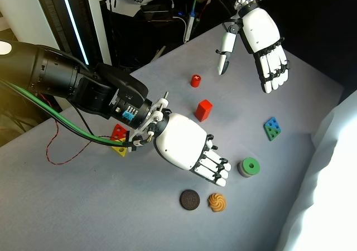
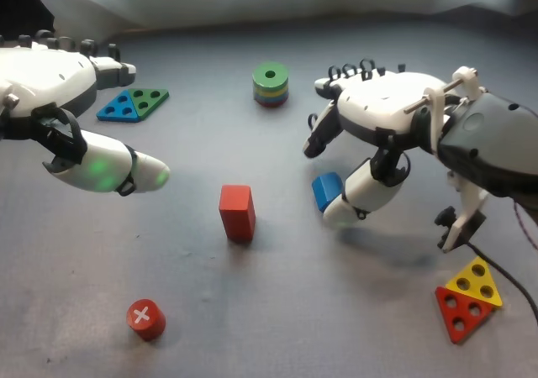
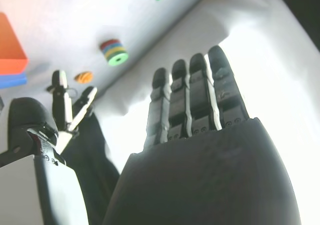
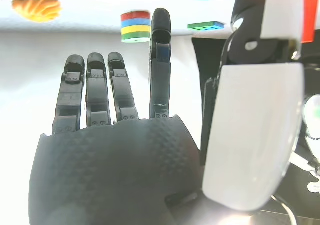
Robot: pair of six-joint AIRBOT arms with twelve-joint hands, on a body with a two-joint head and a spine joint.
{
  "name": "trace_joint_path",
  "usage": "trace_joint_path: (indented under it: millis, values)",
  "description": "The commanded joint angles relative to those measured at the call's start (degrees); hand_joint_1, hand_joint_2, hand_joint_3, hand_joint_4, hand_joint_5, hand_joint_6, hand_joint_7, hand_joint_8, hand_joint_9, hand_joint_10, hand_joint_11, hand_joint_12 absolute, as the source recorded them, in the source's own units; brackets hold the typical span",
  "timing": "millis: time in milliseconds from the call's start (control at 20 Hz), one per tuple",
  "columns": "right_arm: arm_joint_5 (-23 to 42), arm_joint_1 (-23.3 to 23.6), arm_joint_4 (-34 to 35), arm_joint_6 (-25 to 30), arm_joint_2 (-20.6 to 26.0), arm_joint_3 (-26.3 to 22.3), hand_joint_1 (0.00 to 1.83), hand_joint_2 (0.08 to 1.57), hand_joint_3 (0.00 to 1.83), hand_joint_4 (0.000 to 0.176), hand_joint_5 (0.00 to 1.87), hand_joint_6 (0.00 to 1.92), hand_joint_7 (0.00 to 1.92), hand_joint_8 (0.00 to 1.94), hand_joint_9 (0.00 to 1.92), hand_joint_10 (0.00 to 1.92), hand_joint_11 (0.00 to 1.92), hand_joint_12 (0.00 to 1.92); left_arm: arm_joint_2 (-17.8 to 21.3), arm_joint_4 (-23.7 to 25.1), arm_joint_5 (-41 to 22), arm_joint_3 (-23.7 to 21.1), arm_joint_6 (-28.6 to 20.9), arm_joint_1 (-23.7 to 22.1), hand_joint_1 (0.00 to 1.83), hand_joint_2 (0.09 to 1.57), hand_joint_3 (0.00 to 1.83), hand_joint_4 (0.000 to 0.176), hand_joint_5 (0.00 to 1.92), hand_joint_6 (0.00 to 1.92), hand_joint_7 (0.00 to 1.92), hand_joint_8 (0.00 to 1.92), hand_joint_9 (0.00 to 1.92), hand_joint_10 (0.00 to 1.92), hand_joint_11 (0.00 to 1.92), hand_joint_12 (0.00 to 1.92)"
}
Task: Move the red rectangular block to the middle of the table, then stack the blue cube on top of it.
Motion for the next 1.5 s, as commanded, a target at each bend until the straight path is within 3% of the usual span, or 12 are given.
trace_joint_path:
  millis: [0,400,500,650,700,750,800,900,1050,1150,1350,1450]
  values:
    - [4.27,0.11,-2.34,0.22,0.39,0.05,0.99,0.73,0.0,0.003,0.88,0.01,0.21,0.01,0.0,0.0,0.0,0.0,0.99,2.32,-2.08,0.03,0.09,-0.38,0.44,1.01,0.0,0.0,0.18,0.0,0.17,0.0,0.12,0.0,0.0,0.29]
    - [5.77,-0.2,-1.52,0.21,-0.31,0.23,1.03,0.75,0.0,0.031,1.04,0.02,0.32,0.0,0.0,0.0,0.0,0.0,1.13,2.03,-2.08,0.09,0.09,-0.42,0.41,1.01,0.0,0.0,0.18,0.0,0.18,0.0,0.13,0.0,0.0,0.28]
    - [5.92,-0.21,-1.52,0.21,-0.43,0.27,1.05,0.76,0.0,0.0,1.06,0.01,0.28,0.0,0.0,0.0,0.0,0.0,1.14,2.03,-2.19,0.1,0.09,-0.6,0.41,1.01,0.0,0.0,0.19,0.0,0.18,0.0,0.13,0.0,0.0,0.3]
    - [5.91,-0.36,-1.52,0.25,-0.49,0.38,1.08,0.81,0.02,0.009,1.07,0.01,0.27,0.0,0.01,0.0,0.0,0.0,1.13,2.03,-2.21,0.03,0.13,-0.7,0.42,1.01,0.0,0.0,0.19,0.0,0.19,0.0,0.14,0.0,0.0,0.32]
    - [5.91,-0.4,-1.53,0.29,-0.53,0.43,1.07,0.84,0.03,0.046,1.09,0.02,0.28,0.0,0.02,0.01,0.0,0.0,1.13,2.03,-2.21,0.03,0.13,-0.7,0.41,1.01,0.0,0.0,0.19,0.0,0.19,0.0,0.14,0.0,0.0,0.32]
    - [5.89,-0.56,-1.53,0.29,-0.55,0.43,1.1,0.94,0.01,0.15,1.29,0.27,0.32,0.0,0.04,0.0,0.0,0.0,1.14,2.03,-2.21,0.04,0.13,-0.72,0.42,1.01,0.0,0.0,0.19,0.0,0.19,0.0,0.15,0.0,0.0,0.33]
    - [5.8,-0.65,-1.54,0.28,-0.55,0.48,1.11,0.98,0.0,0.171,1.31,0.37,0.32,0.0,0.03,0.0,0.0,0.0,1.14,2.04,-2.21,0.04,0.13,-0.83,0.42,1.01,0.0,0.0,0.19,0.0,0.19,0.0,0.15,0.0,0.0,0.34]
    - [5.77,-0.69,-1.54,0.28,-0.55,0.51,1.12,0.98,0.0,0.148,1.31,0.4,0.28,0.0,0.01,0.0,0.0,0.0,1.13,2.04,-2.22,-0.04,0.13,-0.99,0.4,1.02,0.0,0.0,0.18,0.0,0.18,0.0,0.14,0.0,0.0,0.31]
    - [5.68,-0.78,-1.55,0.28,-0.55,0.57,1.12,0.98,0.0,0.173,1.34,0.36,0.27,0.0,0.03,0.0,0.0,0.0,1.13,2.04,-2.55,-0.28,0.31,-1.15,0.4,1.02,0.0,0.0,0.2,0.0,0.2,0.0,0.15,0.0,0.0,0.36]
    - [5.47,-0.79,-1.58,0.27,-0.54,0.58,1.12,0.98,0.0,0.15,1.31,0.4,0.32,0.0,0.06,0.0,0.0,0.0,1.13,2.04,-2.66,-0.34,0.32,-1.18,0.39,1.03,0.0,0.0,0.2,0.0,0.2,0.0,0.16,0.0,0.0,0.35]
    - [5.26,0.89,-2.1,0.27,-0.28,0.56,1.11,0.99,0.0,0.175,1.29,0.46,0.33,0.01,0.1,0.02,0.0,0.0,1.13,2.04,-2.67,-0.36,0.56,-1.62,0.39,1.04,0.0,0.0,0.19,0.0,0.19,0.0,0.15,0.0,0.0,0.34]
    - [4.23,2.24,-2.29,0.29,0.26,0.56,1.11,0.99,0.0,0.149,1.28,0.46,0.33,0.01,0.11,0.02,0.0,0.0,1.12,2.04,-2.68,-0.35,1.34,-2.05,0.39,1.05,0.0,0.0,0.2,0.0,0.2,0.0,0.16,0.0,0.0,0.37]
